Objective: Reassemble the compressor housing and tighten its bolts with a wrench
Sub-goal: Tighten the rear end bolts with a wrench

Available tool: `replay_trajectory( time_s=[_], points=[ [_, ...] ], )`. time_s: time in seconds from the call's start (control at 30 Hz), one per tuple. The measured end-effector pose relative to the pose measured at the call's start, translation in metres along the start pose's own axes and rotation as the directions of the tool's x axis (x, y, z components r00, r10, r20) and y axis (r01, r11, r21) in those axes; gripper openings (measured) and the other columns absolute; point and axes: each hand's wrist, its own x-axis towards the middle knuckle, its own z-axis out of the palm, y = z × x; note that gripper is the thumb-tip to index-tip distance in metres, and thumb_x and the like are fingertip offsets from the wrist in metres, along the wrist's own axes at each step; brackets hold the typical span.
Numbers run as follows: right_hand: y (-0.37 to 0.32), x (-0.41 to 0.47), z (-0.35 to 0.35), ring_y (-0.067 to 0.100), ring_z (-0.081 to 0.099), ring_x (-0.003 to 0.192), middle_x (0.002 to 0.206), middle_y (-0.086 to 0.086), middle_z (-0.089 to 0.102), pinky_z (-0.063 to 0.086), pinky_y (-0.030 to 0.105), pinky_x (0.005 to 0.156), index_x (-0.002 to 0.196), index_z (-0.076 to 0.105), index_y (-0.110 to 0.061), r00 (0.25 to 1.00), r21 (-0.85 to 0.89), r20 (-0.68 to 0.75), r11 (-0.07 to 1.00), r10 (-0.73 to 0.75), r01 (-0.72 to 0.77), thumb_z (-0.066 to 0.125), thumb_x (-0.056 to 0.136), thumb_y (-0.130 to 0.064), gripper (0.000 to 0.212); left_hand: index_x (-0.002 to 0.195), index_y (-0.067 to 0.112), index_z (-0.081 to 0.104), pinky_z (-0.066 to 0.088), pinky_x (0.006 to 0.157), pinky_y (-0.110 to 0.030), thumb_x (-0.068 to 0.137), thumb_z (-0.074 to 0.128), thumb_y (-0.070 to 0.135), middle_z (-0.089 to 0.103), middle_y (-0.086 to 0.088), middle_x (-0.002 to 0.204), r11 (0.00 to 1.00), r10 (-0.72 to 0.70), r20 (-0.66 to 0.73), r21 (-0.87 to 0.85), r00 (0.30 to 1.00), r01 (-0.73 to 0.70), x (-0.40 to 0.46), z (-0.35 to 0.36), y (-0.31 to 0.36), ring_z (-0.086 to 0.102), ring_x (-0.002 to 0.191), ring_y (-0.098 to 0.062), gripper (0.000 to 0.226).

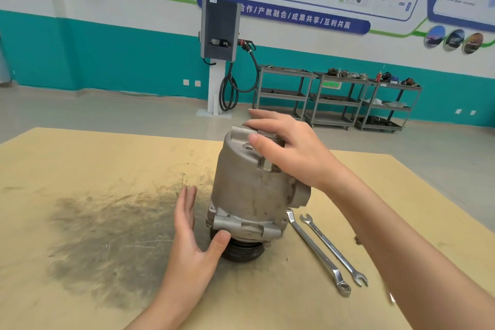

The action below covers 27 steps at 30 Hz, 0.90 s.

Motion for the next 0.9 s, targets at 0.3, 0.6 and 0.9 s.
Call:
replay_trajectory(
  time_s=[0.3,0.6,0.9],
  points=[
    [0.013,0.012,-0.016,0.008,0.016,0.147,0.157,-0.009,0.029,0.014,0.048,0.118,0.138,0.045,-0.039,0.978,-0.123,0.154,0.98,-0.139,0.158,0.028,0.097,-0.042,0.045,0.147,0.052,0.007,0.024,0.106,-0.006,0.046,0.071,0.087,0.017,0.032,0.157,1.0,0.021,0.026,-0.006,0.999,-0.021,0.0,-0.003,0.002,0.016,0.143,0.012,0.125],
    [-0.01,-0.012,0.008,0.02,0.027,0.143,0.157,0.001,0.028,0.029,0.051,0.113,0.149,0.024,-0.035,0.971,-0.134,-0.011,0.962,0.24,-0.239,0.024,0.08,-0.082,0.083,0.149,0.047,0.007,0.025,0.105,-0.004,0.043,0.076,0.084,0.017,0.027,0.158,0.999,-0.03,0.062,-0.024,0.998,0.031,0.001,0.0,0.002,0.018,0.141,0.015,0.131],
    [0.002,-0.013,0.014,0.015,0.052,0.112,0.125,-0.003,0.061,0.041,0.032,0.089,0.142,0.042,-0.03,0.951,0.113,-0.168,0.964,0.258,-0.242,0.036,0.1,-0.047,0.045,0.153,0.04,0.003,0.024,0.102,0.003,0.041,0.073,0.087,0.015,0.027,0.158,0.998,-0.05,0.089,-0.025,0.995,0.052,-0.001,0.001,0.007,0.018,0.141,0.015,0.14]
  ],
)
